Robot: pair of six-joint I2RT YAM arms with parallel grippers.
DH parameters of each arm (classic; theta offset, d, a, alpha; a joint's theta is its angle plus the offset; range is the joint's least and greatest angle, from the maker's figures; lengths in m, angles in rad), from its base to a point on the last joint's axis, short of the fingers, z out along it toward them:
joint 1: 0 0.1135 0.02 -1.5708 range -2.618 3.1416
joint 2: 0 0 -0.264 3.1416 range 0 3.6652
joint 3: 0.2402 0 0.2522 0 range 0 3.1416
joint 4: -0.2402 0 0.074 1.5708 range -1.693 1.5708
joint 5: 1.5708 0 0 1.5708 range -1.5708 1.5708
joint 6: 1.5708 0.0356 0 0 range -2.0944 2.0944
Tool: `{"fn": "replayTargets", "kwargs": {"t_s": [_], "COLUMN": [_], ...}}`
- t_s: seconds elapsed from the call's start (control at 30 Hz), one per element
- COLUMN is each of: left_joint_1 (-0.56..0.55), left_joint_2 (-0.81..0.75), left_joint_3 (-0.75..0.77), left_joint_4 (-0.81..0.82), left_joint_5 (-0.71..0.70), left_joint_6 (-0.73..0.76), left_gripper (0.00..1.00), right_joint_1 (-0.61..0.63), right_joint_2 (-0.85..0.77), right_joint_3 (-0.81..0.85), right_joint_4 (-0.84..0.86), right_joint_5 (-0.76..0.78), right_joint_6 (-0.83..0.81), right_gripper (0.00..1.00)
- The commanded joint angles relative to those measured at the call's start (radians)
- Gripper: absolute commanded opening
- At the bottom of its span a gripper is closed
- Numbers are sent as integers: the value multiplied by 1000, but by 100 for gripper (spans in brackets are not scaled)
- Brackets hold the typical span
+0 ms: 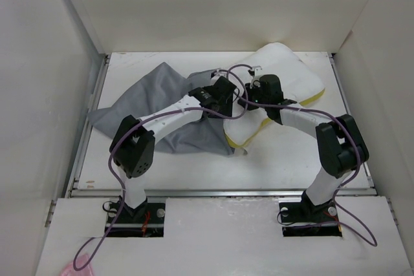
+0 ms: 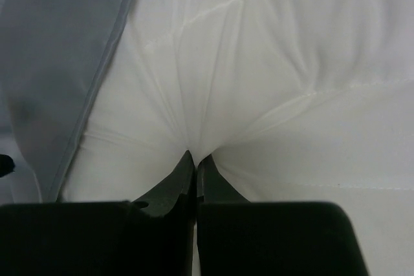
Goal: Put the pillow into the pillowcase
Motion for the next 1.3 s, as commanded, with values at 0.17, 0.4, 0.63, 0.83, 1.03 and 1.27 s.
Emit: {"fn": "replayTargets", "kwargs": {"t_s": [0.17,0.4,0.63,0.83,1.03,1.27], "left_joint_1": [-5,-5,-19,-91,-91,-91], "left_joint_2": [5,18,-26,-54,-54,-103], "left_joint_3": [-7,-11,108,217,168,87], "left_joint_4": [-8,-14,-48,-73,-96,-171], "left_joint_5": [65,0,11,88,62,37], "left_joint_6": [5,-36,13,86,30,-58], "left_gripper": [61,3,0,0,0,0], "right_joint_1": [14,14,54,106,155,164], "right_joint_2": [-11,-11,-11,26,44,118], "right_joint_3": [23,32,32,208,262,399], "right_joint_4": [138,120,204,276,172,52], "right_joint_5": [-6,-7,78,311,583,795], "right_joint_6": [21,21,91,285,533,581], "right_gripper": [0,0,0,0,0,0]}}
